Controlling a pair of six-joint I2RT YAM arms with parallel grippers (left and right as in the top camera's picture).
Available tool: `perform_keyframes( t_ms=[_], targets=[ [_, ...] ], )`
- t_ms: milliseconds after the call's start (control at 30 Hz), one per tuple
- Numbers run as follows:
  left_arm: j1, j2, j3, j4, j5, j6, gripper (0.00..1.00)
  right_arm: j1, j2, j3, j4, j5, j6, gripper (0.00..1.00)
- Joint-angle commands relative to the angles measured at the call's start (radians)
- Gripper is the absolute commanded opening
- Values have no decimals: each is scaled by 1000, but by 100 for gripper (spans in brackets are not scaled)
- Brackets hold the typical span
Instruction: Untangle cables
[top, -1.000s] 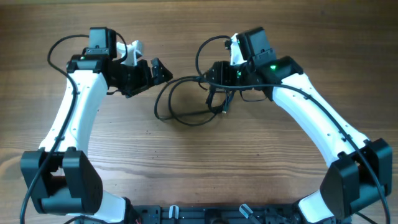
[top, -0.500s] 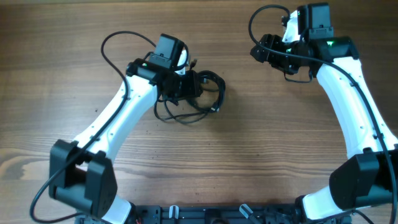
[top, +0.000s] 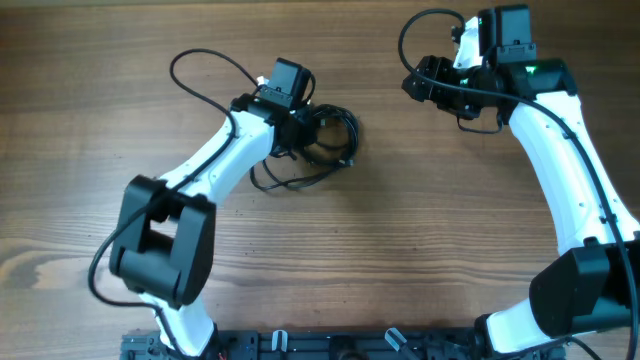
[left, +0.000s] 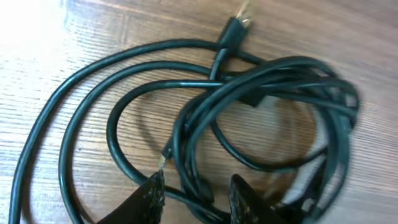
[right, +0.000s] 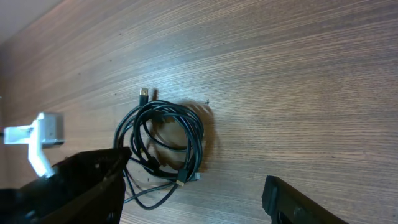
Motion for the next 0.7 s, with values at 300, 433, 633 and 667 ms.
perform_keyframes(
  t_ms=[300, 433, 633, 667],
  targets=[
    [3, 87, -5, -77, -57, -175, 7, 3, 2, 10, 7, 6, -21, 73],
    [3, 99, -52, -76, -50, -187, 11, 3, 2, 10, 9, 6, -21, 73],
    [5, 124, -133, -68, -45, -249, 4, 3, 2, 10, 10, 6, -20, 73],
    [5, 124, -133, -68, -43, -249, 4, 3, 2, 10, 9, 6, -20, 73]
  ],
)
